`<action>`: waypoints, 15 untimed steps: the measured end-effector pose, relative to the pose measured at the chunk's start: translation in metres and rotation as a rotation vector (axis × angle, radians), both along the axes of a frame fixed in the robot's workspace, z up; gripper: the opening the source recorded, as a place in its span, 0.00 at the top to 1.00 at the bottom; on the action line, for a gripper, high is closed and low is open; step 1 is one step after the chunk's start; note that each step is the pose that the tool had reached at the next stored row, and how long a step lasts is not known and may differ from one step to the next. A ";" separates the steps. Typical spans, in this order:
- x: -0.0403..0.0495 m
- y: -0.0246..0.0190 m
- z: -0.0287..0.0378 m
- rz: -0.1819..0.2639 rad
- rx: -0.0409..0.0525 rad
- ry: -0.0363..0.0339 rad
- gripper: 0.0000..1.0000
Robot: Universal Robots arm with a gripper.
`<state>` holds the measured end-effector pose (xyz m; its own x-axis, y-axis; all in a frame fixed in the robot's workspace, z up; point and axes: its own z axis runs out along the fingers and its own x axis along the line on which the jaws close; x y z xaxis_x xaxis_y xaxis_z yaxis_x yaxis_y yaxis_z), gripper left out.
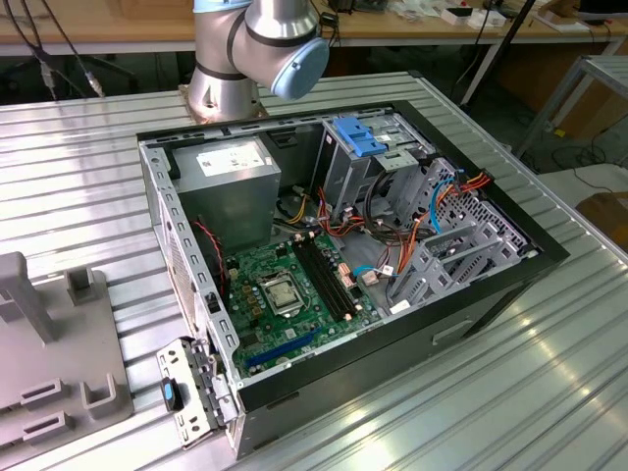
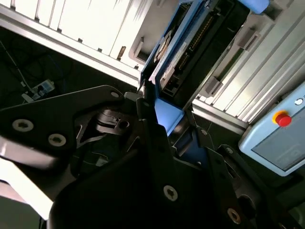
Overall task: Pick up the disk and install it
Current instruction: 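Pick up the disk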
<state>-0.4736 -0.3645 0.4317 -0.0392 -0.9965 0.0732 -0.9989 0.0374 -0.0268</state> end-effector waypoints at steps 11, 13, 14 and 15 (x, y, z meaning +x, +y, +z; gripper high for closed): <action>0.0000 0.0000 0.0467 0.000 0.0001 -0.0002 0.63; 0.0000 0.0000 0.0596 0.000 -0.0001 0.0001 0.63; 0.0001 0.0000 0.0635 0.000 -0.0001 0.0002 0.63; 0.0000 0.0000 0.0694 0.000 0.0000 -0.0001 0.63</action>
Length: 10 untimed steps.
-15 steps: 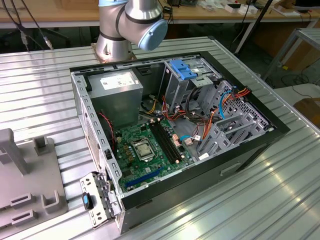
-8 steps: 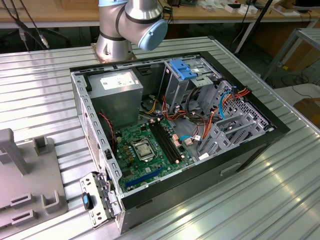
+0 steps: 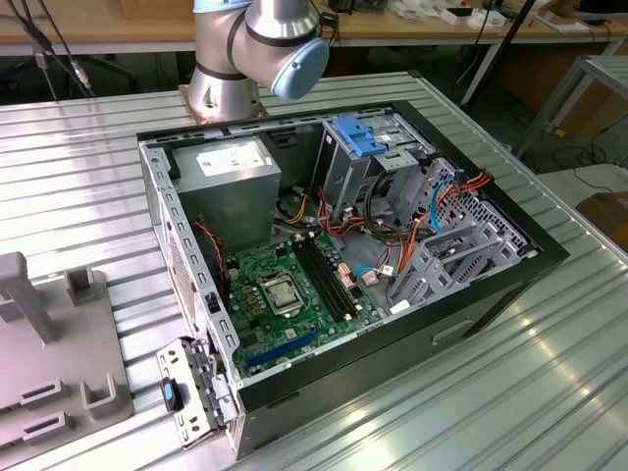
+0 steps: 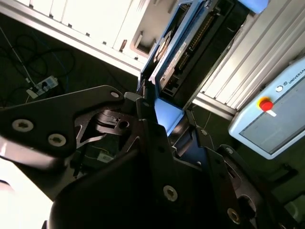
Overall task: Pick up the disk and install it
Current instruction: 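Pick up the disk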
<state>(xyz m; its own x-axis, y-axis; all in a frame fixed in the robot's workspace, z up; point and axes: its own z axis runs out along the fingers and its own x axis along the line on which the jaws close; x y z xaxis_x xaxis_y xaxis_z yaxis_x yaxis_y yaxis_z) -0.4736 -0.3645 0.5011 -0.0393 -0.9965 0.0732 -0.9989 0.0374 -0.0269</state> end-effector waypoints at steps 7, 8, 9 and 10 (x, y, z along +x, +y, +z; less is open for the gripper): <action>0.0000 0.0000 0.0067 0.000 0.0004 0.0000 0.63; 0.0000 0.0000 0.0067 0.000 0.0231 -0.0008 0.63; 0.0000 0.0000 0.0067 0.000 0.0424 -0.0014 0.63; 0.0000 0.0001 0.0067 0.000 0.0449 -0.0020 0.63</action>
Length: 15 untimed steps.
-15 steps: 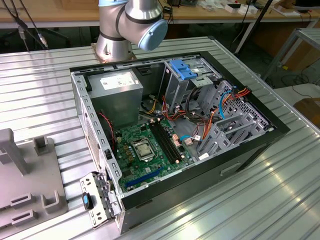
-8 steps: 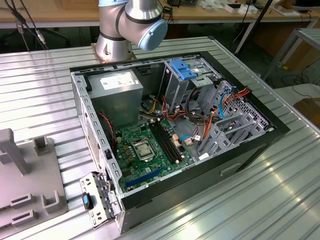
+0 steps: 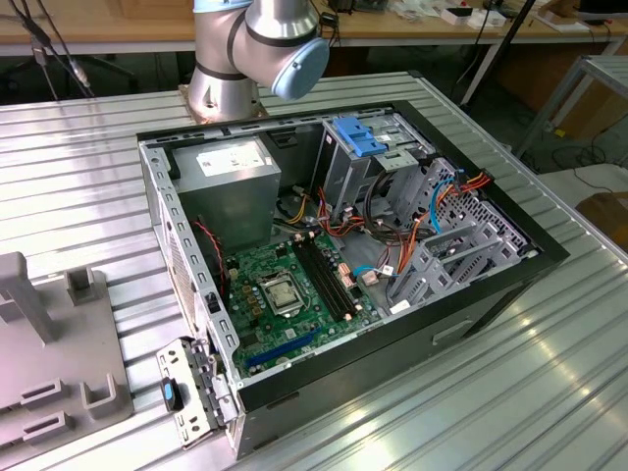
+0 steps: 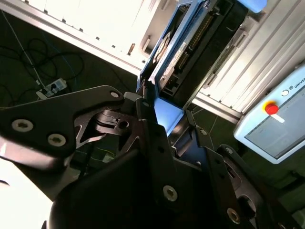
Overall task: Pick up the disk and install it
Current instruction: 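Pick up the disk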
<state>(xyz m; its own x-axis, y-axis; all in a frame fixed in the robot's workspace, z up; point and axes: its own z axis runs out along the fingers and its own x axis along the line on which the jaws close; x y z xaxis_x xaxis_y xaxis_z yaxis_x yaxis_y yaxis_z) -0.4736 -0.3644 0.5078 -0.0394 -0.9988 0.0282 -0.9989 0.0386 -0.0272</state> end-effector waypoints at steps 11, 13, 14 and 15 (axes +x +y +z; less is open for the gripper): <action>0.0254 -0.0001 -0.0020 0.000 0.0001 -0.0253 0.63; 0.0343 -0.0001 -0.0033 0.000 0.0002 -0.0311 0.63; 0.0389 -0.0001 -0.0040 0.000 0.0001 -0.0329 0.63; 0.0419 -0.0001 -0.0044 0.000 0.0001 -0.0346 0.63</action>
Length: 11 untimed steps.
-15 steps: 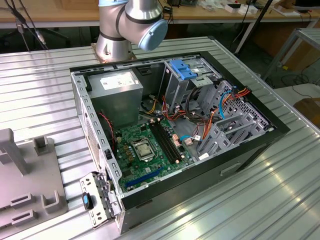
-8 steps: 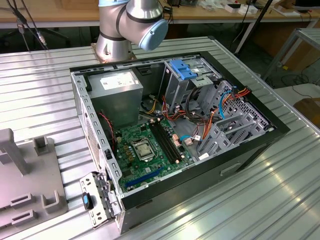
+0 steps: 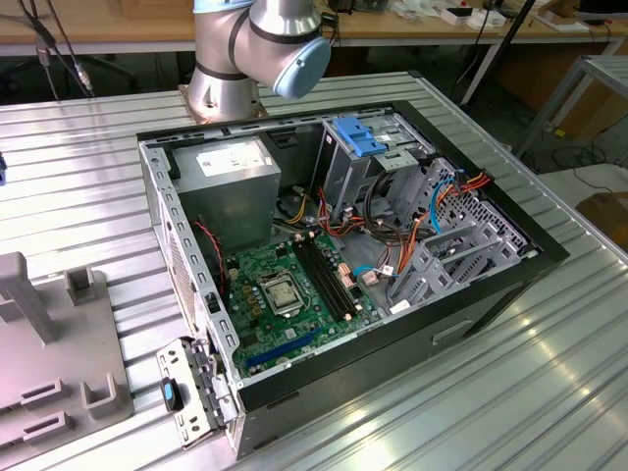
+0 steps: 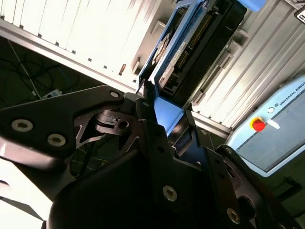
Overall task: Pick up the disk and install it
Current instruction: 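Pick up the disk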
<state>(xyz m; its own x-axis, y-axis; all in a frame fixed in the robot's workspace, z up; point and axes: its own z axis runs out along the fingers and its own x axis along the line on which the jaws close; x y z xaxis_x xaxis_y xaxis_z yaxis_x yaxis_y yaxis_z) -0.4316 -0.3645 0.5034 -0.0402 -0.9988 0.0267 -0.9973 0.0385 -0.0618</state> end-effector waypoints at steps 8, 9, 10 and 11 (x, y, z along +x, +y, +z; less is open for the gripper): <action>0.0194 0.0002 -0.0014 0.000 0.0001 -0.0065 0.63; 0.0209 0.0002 -0.0015 0.000 0.0001 -0.0067 0.63; 0.0225 0.0002 -0.0015 0.000 0.0000 -0.0069 0.63; 0.0239 0.0002 -0.0016 0.000 0.0001 -0.0073 0.63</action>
